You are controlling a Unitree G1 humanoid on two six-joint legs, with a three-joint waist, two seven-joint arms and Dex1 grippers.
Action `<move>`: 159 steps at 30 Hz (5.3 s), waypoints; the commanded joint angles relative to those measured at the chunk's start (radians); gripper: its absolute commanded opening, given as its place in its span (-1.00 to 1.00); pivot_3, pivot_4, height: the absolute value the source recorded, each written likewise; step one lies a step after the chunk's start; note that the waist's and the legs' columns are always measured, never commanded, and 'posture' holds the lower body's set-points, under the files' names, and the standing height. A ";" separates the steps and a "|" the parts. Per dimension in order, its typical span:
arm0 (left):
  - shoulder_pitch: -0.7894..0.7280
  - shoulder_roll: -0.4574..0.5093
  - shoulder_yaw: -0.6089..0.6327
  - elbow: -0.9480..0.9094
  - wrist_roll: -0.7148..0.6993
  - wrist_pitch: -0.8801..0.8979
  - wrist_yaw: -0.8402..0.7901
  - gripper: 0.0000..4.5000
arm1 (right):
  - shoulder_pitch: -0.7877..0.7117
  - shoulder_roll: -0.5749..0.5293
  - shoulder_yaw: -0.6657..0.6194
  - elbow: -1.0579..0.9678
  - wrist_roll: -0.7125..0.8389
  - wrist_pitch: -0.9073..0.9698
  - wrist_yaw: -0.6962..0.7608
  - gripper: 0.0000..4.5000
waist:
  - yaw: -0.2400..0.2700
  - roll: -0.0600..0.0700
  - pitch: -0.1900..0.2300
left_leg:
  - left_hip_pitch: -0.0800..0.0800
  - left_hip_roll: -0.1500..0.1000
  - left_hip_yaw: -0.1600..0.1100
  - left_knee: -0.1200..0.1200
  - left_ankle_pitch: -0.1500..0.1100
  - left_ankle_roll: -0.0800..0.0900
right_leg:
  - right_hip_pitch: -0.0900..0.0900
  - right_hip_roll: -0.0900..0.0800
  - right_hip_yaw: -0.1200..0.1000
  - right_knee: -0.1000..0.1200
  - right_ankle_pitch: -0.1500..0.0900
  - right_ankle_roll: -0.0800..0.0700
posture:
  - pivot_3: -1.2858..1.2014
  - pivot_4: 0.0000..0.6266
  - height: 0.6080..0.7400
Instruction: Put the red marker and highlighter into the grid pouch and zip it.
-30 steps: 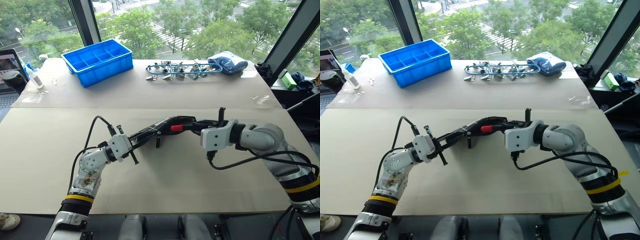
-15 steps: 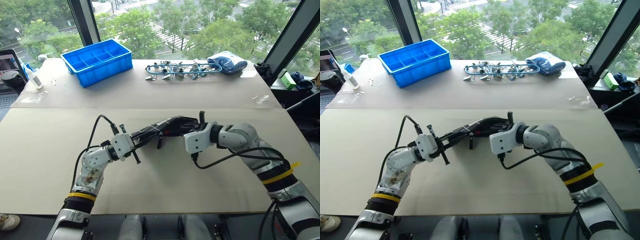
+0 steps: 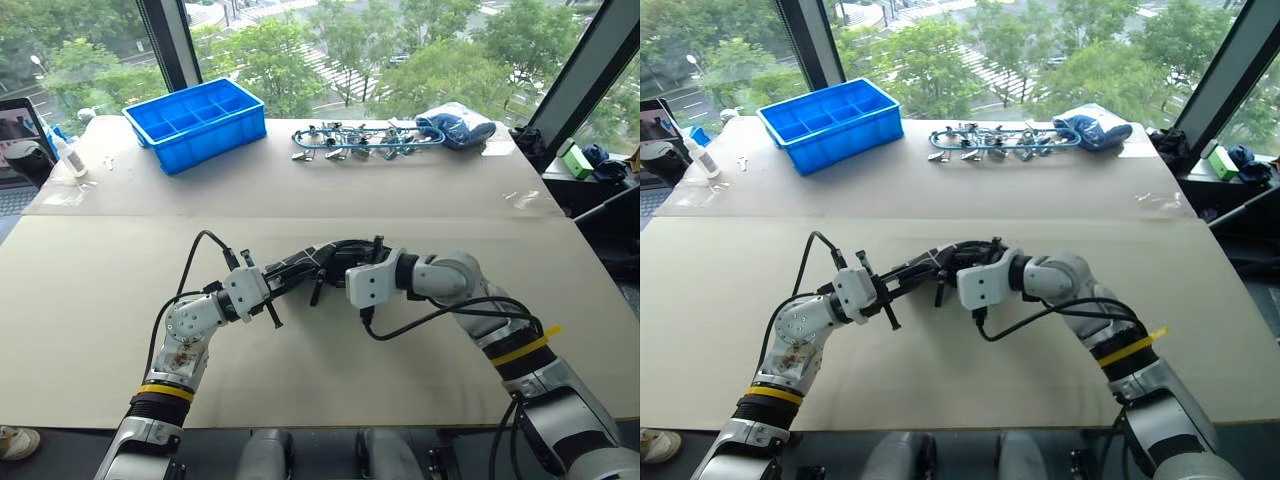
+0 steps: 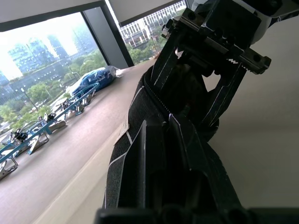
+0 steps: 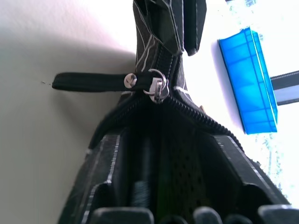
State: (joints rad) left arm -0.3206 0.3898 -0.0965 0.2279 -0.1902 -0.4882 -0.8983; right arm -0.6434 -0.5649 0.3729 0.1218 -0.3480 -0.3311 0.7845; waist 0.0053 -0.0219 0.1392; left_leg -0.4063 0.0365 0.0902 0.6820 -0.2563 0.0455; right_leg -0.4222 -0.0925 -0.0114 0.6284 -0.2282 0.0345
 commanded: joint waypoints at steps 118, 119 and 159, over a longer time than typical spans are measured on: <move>-0.009 0.007 -0.008 -0.028 -0.024 -0.021 -0.013 -1.00 | 0.224 -0.314 -0.416 -0.111 0.660 1.013 0.010 -0.96 | 0.004 0.000 0.000 | -0.001 0.000 -0.006 0.000 -0.001 0.001 | 0.000 0.001 0.001 -0.001 0.001 0.000 | 0.03 -0.52 1.00; -0.009 0.007 -0.009 -0.028 -0.025 -0.020 -0.012 -1.00 | 0.230 -0.307 -0.416 -0.126 0.671 1.019 0.015 -0.96 | 0.004 0.000 0.000 | -0.001 0.000 -0.006 0.000 -0.001 0.001 | 0.000 0.001 0.001 -0.001 0.001 0.000 | 0.03 -0.52 1.00; -0.069 0.135 0.049 0.025 -0.323 0.125 -0.359 0.90 | 0.497 -0.385 -0.711 -0.416 0.992 1.169 0.162 0.45 | 0.007 -0.001 0.000 | -0.001 0.000 -0.007 0.001 -0.001 0.002 | 0.000 0.000 0.001 -0.002 0.001 0.001 | 0.03 -0.52 1.00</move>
State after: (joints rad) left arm -0.4062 0.4847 -0.1035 0.3784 -0.4200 -0.5526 -1.3512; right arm -0.1500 -0.9264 -0.2786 -0.2861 0.6331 0.8585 0.9394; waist 0.0125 -0.0226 0.1393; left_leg -0.4077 0.0367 0.0824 0.6830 -0.2576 0.0477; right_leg -0.4220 -0.0928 -0.0099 0.6268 -0.2270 0.0356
